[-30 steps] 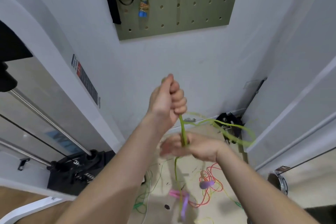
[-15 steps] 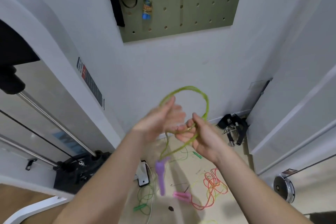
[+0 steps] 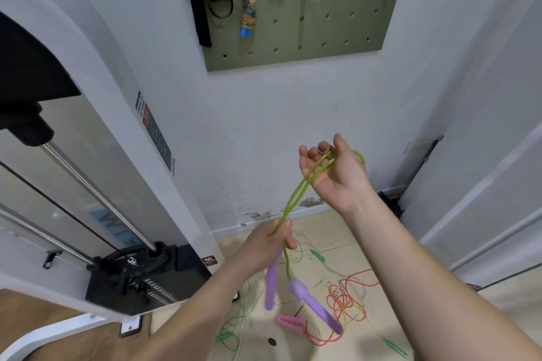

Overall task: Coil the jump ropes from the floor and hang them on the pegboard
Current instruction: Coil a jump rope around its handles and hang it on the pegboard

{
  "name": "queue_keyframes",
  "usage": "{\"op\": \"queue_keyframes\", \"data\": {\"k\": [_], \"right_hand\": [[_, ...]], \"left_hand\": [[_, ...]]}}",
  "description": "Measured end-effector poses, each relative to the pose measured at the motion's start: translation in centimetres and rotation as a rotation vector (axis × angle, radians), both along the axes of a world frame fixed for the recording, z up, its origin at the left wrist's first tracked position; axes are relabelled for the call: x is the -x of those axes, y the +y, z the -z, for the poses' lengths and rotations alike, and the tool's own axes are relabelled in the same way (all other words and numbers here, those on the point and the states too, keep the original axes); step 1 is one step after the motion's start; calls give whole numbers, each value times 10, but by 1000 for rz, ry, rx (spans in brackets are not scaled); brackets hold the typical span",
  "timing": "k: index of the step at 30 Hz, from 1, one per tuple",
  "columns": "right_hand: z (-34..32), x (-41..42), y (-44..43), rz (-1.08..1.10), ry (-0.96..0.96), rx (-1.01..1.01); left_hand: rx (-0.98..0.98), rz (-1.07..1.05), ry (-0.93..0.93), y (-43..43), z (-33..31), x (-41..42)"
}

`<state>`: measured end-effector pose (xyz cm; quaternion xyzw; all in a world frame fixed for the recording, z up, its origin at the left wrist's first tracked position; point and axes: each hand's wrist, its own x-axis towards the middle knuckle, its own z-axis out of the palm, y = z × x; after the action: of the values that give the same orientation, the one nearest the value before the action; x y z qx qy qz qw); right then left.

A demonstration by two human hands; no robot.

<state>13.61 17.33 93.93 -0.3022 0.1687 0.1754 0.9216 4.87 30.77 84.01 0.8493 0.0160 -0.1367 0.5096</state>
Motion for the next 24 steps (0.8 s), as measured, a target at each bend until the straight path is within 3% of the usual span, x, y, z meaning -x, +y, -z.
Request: {"op": "queue_keyframes", "data": {"k": [4,6,9,11,17,20,24], "right_hand": [[14,17,-22,-237,-186,510],[39,40,-31,-476,-274,604],[81,76,-40,-809,-260,552],[99,94,-42,-900,-227,501],[98,107,-38,-732,-180,153],[90,108,-35,-682,-129,43],[73,97,-35,-449,-26,-140]], "left_hand": [[434,-260,-20,-12,-37,-17],[622,-309,6,-16,-59,-30],[842,-309,83,-25,-82,-42],[915,-334,127,-29,-90,-47],[1091,-498,240,-22,-94,-57],[1052,-456,209,-12,-97,-56],[576,-313,196,7,-94,-52]]}}
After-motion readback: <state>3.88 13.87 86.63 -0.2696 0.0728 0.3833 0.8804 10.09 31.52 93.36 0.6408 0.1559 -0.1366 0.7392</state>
